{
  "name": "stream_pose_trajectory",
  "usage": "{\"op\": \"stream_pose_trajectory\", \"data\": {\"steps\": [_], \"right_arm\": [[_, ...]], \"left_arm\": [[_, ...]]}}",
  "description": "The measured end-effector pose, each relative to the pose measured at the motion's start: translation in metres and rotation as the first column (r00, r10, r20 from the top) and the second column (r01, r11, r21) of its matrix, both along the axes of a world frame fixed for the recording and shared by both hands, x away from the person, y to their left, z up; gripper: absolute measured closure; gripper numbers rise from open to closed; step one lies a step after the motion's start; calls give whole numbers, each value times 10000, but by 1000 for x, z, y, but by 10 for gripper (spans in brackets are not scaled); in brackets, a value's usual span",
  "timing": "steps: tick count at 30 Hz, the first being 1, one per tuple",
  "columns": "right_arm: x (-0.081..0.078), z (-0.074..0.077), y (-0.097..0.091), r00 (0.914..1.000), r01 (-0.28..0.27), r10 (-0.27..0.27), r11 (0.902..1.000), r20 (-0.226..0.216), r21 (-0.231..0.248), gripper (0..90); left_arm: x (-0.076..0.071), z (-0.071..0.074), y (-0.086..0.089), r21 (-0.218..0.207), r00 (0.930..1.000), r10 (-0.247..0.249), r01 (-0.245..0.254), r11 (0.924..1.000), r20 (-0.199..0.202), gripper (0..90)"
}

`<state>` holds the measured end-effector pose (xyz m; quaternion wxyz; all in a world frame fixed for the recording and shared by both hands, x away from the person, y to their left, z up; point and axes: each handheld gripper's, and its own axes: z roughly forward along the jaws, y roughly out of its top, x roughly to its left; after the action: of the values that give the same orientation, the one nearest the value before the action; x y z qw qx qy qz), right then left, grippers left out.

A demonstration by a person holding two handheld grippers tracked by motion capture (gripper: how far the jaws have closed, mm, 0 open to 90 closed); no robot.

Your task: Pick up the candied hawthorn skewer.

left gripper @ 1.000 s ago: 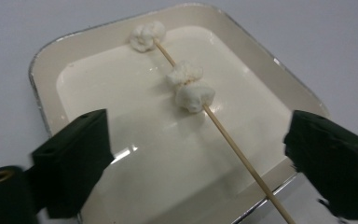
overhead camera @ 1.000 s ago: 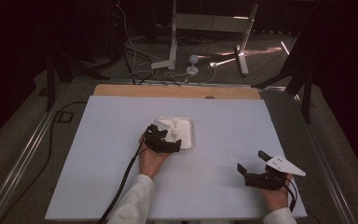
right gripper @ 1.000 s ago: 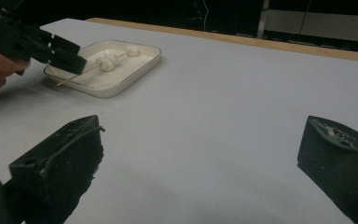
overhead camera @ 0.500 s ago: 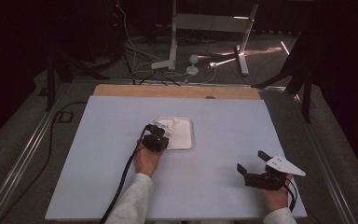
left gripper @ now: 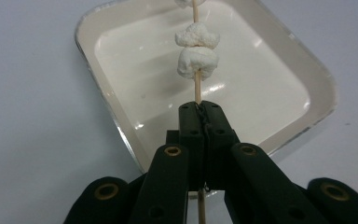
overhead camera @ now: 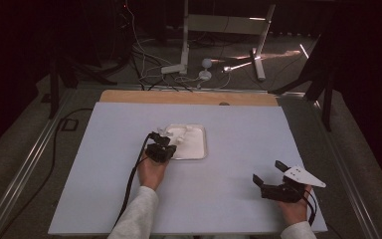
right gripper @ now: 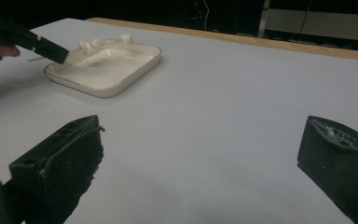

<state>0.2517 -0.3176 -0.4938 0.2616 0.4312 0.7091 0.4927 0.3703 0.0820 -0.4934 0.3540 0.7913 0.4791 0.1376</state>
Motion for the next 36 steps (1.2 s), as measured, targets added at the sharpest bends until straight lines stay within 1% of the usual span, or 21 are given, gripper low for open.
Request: {"op": "stream_pose_trajectory", "data": {"steps": [1,5,7,8,9,10,13,15,18,19,20,21,25,26,27,29,33,35,36], "right_arm": [[0,0,0,10000,6,-6,10000,-8,-29,0],[0,1,1,10000,46,-45,10000,-14,49,0],[0,2,2,10000,56,-56,9999,-10,150,0],[0,3,2,10000,93,-93,9998,-1,198,0],[0,5,2,9999,115,-115,9995,-5,298,0],[1,7,3,10000,84,-85,9991,37,426,0],[7,16,9,10000,-72,69,9983,61,580,0],[11,24,15,9998,-210,205,9983,83,546,0],[21,34,26,9988,-481,478,9963,52,715,0],[26,37,30,9982,-592,591,9953,26,766,0],[26,37,30,9982,-592,591,9953,26,766,0],[35,45,41,9969,-781,780,9937,46,806,0],[49,58,62,9936,-1131,1131,9909,40,735,0],[52,61,67,9921,-1258,1254,9893,105,740,0],[55,64,72,9909,-1348,1340,9882,158,729,0],[62,68,82,9893,-1459,1451,9856,159,852,0],[76,71,103,9835,-1744,1792,9750,-232,1375,0],[84,71,113,9788,-1896,1988,9704,-490,1494,0],[87,70,119,9757,-1989,2106,9670,-601,1591,0]], "left_arm": [[-2,2,2,-10,10000,20,-20,10000,95,894],[-10,9,12,-419,9990,-32,51,9991,452,895],[-16,12,17,-603,9977,-98,138,9981,667,895],[-19,13,20,-595,9972,-76,121,9982,749,895],[-19,13,20,-595,9972,-76,121,9982,749,895],[-25,14,26,-750,9957,-97,166,9970,918,895],[-33,18,34,-735,9922,-193,286,9969,1233,894],[-40,20,39,-733,9896,-237,344,9967,1420,894],[-49,21,44,-702,9850,-292,417,9967,1703,894],[-49,21,44,-702,9850,-292,417,9967,1703,894],[-52,21,46,-728,9834,-304,440,9964,1789,895],[-55,21,48,-752,9816,-346,495,9959,1880,895],[-65,23,52,-798,9749,-537,724,9942,2159,895],[-65,23,52,-798,9749,-537,724,9942,2159,895],[-68,23,52,-884,9724,-579,797,9929,2260,895],[-71,24,52,-871,9695,-654,881,9923,2361,895],[-74,27,53,-927,9639,-670,937,9913,2577,895],[-75,27,53,-987,9605,-746,1044,9896,2682,895],[-75,27,53,-987,9605,-746,1044,9896,2682,895]]}}
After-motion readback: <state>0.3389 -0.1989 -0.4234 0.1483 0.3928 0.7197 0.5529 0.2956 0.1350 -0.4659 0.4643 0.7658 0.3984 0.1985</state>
